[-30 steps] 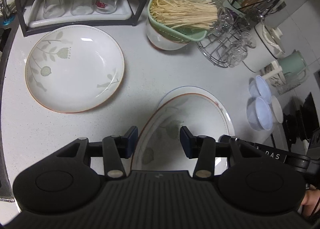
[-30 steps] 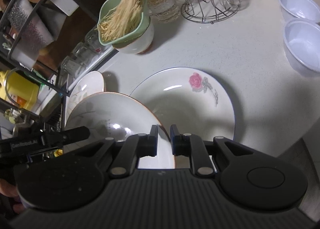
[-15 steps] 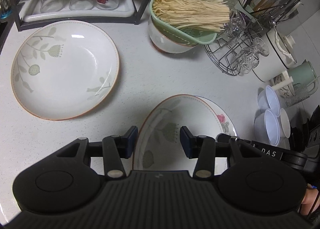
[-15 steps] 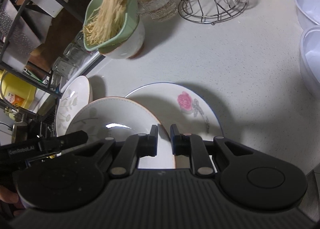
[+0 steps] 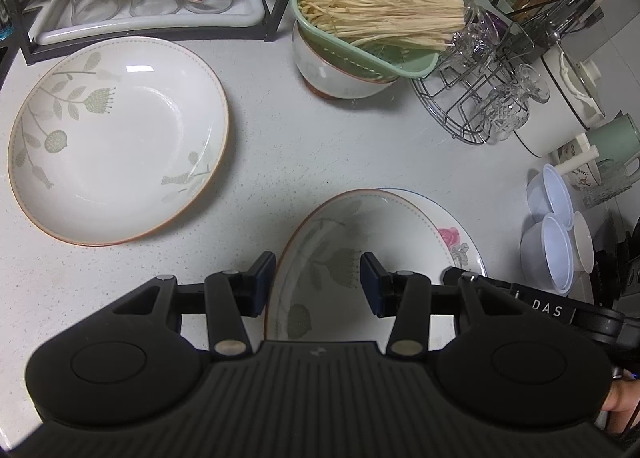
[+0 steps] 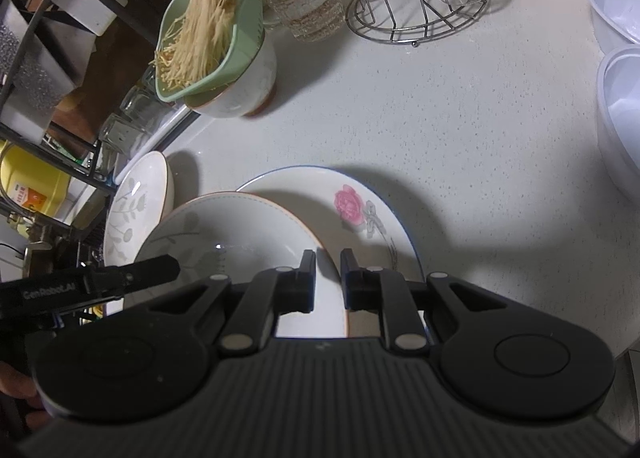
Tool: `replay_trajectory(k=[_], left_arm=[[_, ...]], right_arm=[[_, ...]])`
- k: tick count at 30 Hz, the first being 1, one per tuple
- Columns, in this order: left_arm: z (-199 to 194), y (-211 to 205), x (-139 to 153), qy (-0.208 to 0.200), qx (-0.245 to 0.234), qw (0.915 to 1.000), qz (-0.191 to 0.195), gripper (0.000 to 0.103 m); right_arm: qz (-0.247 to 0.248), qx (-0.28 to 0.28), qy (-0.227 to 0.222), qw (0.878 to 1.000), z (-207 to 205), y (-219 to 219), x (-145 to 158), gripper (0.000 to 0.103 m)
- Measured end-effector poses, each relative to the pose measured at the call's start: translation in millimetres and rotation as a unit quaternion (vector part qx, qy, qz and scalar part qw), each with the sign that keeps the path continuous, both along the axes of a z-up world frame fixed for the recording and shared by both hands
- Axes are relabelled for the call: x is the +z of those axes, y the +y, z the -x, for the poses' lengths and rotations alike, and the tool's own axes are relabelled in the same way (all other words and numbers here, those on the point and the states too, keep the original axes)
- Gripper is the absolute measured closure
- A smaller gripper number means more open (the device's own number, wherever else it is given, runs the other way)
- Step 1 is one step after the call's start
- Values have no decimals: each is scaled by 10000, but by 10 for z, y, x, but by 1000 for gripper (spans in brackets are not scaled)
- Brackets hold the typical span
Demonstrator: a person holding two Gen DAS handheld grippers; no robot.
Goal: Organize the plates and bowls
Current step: 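Carry the leaf-pattern plate over the rose-print plate and lower it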
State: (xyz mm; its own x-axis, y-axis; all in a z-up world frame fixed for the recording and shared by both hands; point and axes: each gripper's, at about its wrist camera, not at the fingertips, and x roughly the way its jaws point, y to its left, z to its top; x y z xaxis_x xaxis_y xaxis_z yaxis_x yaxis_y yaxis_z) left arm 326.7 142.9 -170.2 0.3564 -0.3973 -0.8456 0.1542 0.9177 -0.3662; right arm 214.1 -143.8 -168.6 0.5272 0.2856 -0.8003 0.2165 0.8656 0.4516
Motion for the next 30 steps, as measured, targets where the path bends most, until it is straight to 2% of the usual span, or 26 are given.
replay_trajectory(k=[18,22,26,30], left_arm=[[-80,-165,-83,13,3,10000,-81,52],[-72,-237,-86,-38,-99,9994,-344,52],[-37,-175,-97,38,-57,9996,-289,52],[37,-121,-36,-41,-138,9996,-243,63]], right_arm=[[136,48,-227,9996,-85,-132,26,87],[312,177,-273,9990,-86,-95,40,87],[196,91,-282,9994,-70,-140,54,88],[216,31,-241,9995,-59,-175,29,89]])
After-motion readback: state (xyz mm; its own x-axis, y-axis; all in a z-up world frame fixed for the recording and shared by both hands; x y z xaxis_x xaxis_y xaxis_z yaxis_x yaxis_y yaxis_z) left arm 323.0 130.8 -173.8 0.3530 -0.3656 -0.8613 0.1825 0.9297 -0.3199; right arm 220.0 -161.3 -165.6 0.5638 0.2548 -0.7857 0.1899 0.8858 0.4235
